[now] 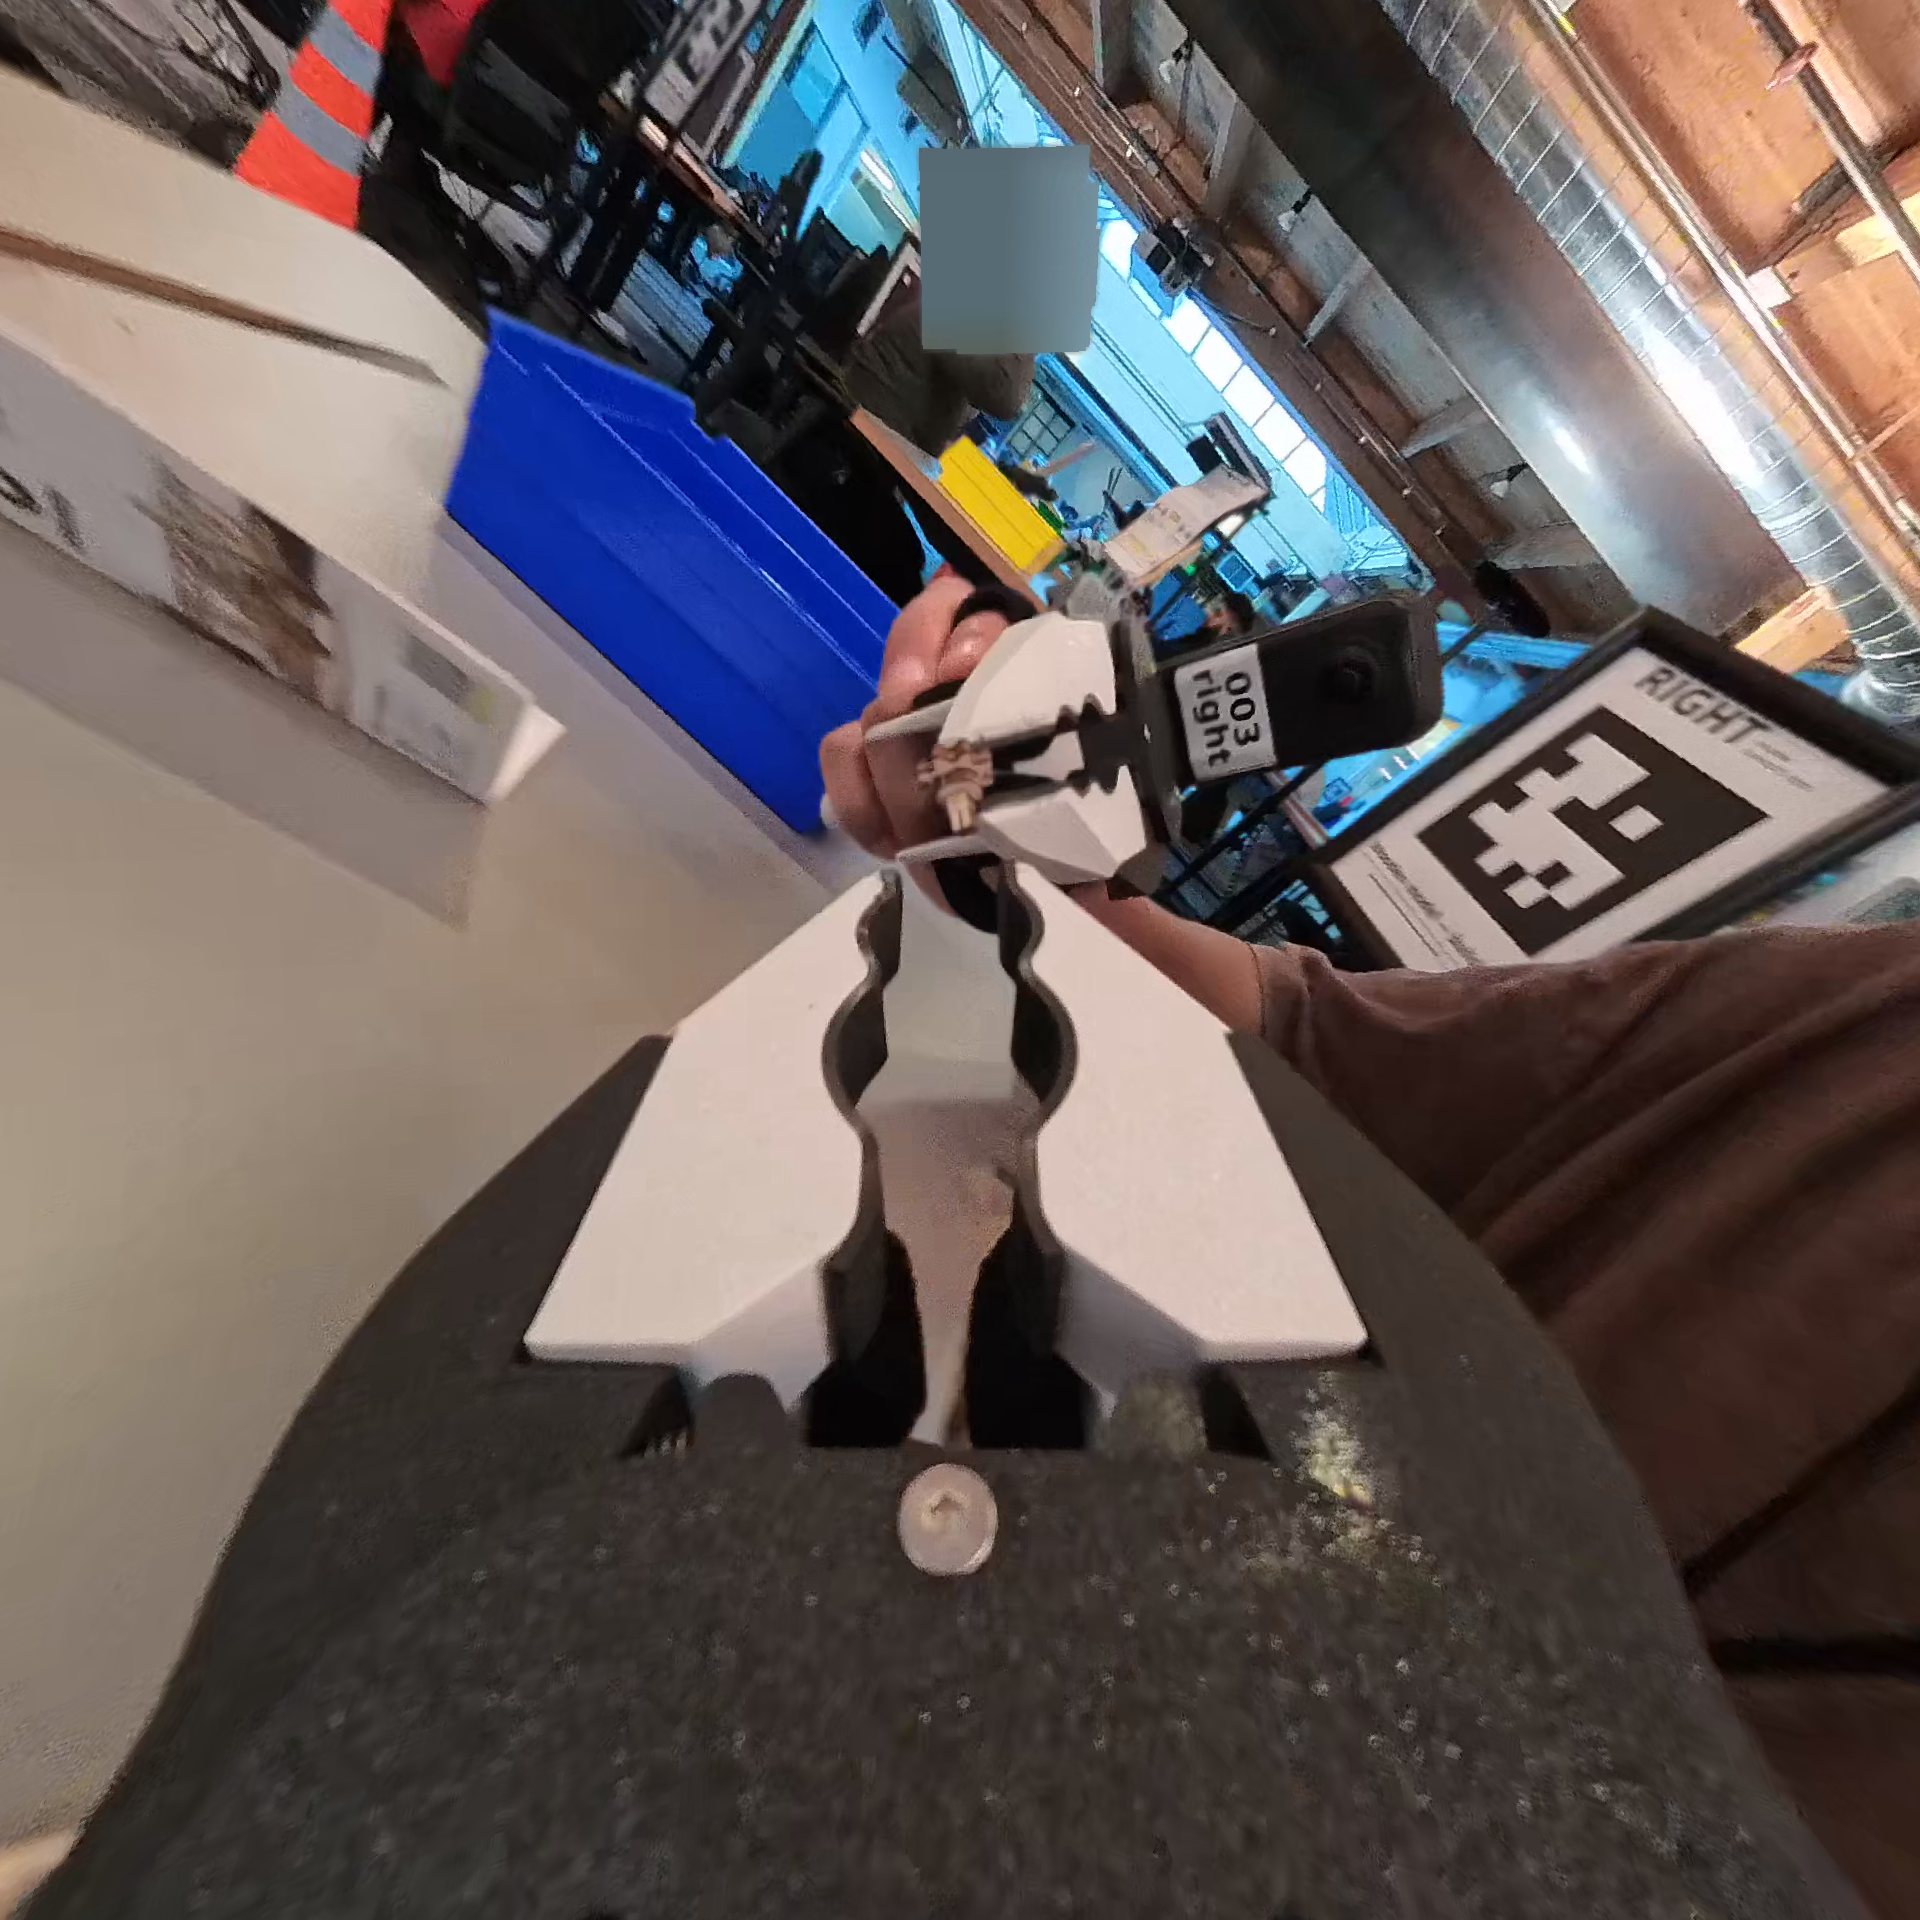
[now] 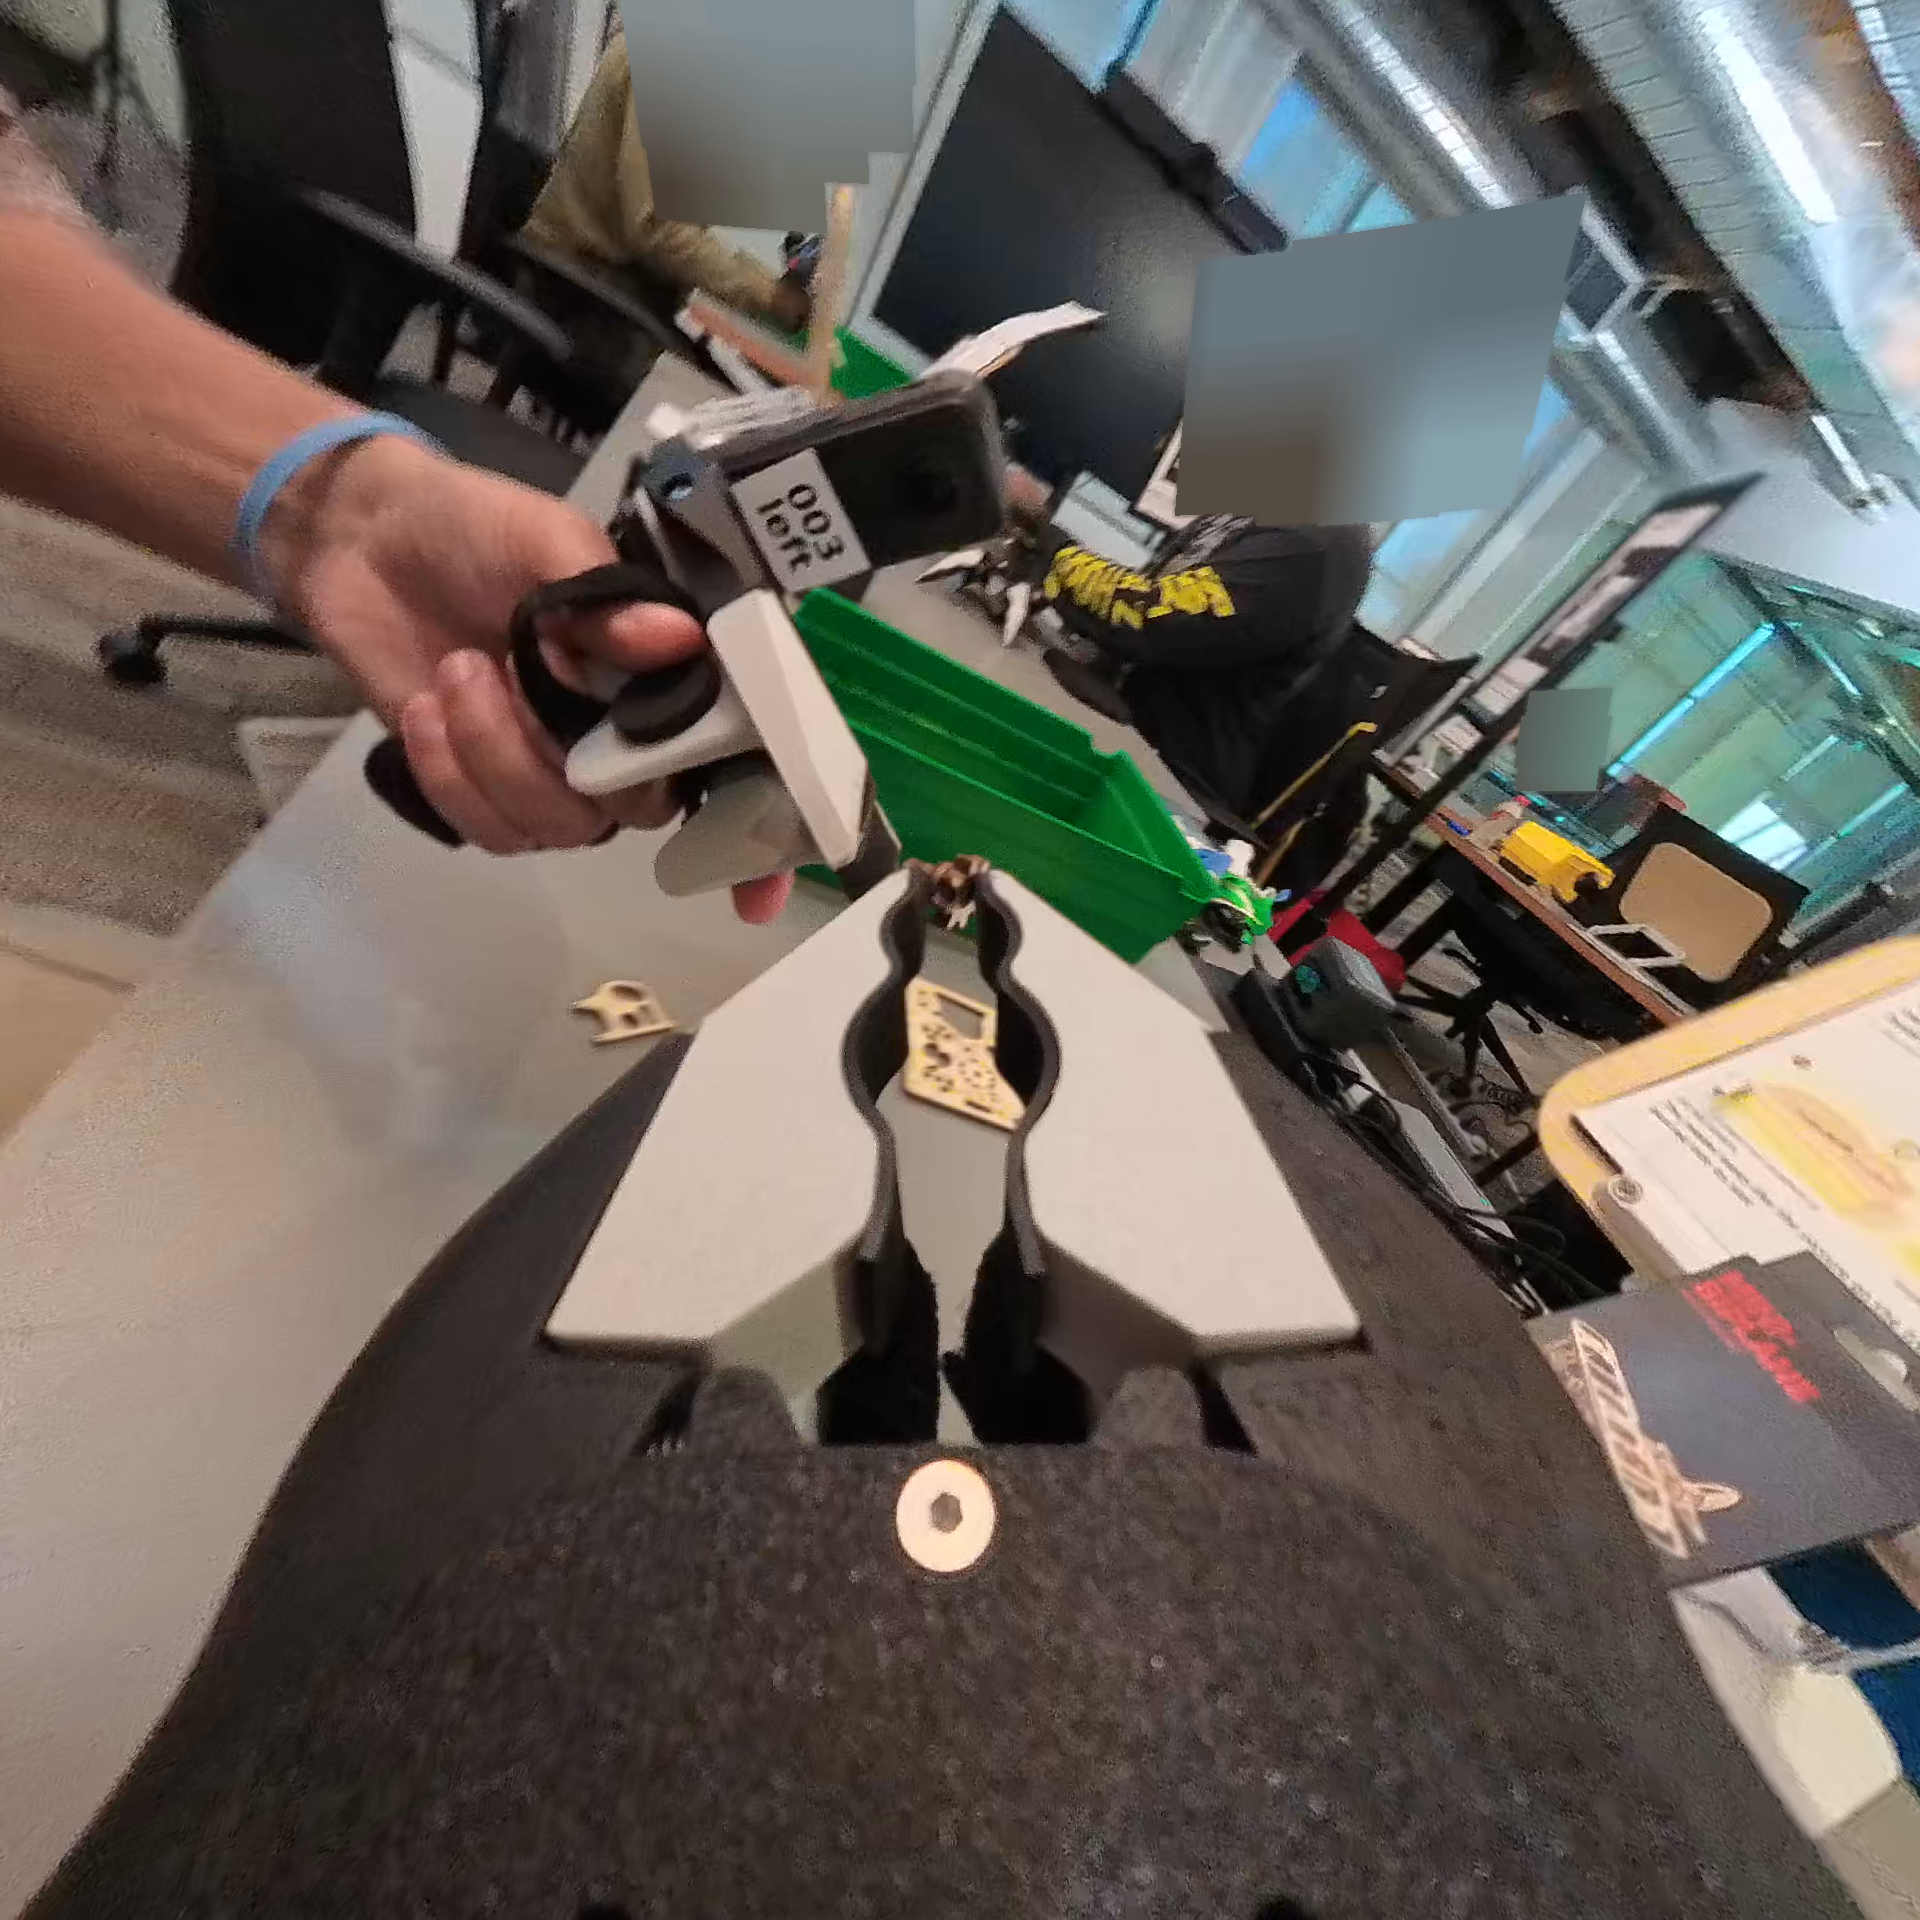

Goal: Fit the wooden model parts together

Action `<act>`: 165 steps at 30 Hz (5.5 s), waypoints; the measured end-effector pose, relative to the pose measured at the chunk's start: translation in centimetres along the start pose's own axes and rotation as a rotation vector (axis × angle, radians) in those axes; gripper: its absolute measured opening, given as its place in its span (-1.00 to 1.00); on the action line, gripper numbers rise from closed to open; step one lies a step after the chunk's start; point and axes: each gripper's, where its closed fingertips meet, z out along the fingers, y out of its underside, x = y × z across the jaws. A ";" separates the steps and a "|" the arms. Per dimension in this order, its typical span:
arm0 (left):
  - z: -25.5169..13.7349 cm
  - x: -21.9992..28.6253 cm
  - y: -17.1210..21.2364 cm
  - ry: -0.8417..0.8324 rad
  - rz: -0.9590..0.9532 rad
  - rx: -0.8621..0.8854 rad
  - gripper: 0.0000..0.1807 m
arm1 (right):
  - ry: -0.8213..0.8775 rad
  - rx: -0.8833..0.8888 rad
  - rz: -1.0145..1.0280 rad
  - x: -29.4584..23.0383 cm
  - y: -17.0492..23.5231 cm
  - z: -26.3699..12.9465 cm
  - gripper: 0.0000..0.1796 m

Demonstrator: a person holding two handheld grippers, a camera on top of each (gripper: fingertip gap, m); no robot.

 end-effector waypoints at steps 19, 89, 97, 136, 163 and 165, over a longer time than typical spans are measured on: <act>2.2 -12.9 -3.7 0.127 0.131 0.036 -0.94 | 0.282 -0.127 -0.125 5.4 11.7 3.1 -0.91; 2.1 -13.2 -3.6 0.089 -0.245 0.201 -0.99 | 0.443 -0.193 -0.261 5.2 11.4 3.7 -0.84; 2.2 -13.3 -3.3 0.052 -0.222 0.206 -0.98 | 0.385 -0.234 -0.195 5.2 11.7 3.6 -0.86; 2.5 -14.0 -2.5 -0.021 -0.160 0.128 -0.99 | 0.340 -0.217 -0.239 4.9 12.4 3.6 -0.79; 2.9 -13.1 -1.1 0.027 -0.132 0.018 -0.99 | 0.159 -0.179 -0.164 3.4 12.2 3.1 -0.81; 2.9 -13.0 -1.0 0.039 -0.134 0.011 -0.99 | 0.157 -0.168 -0.138 3.3 12.1 3.0 -0.81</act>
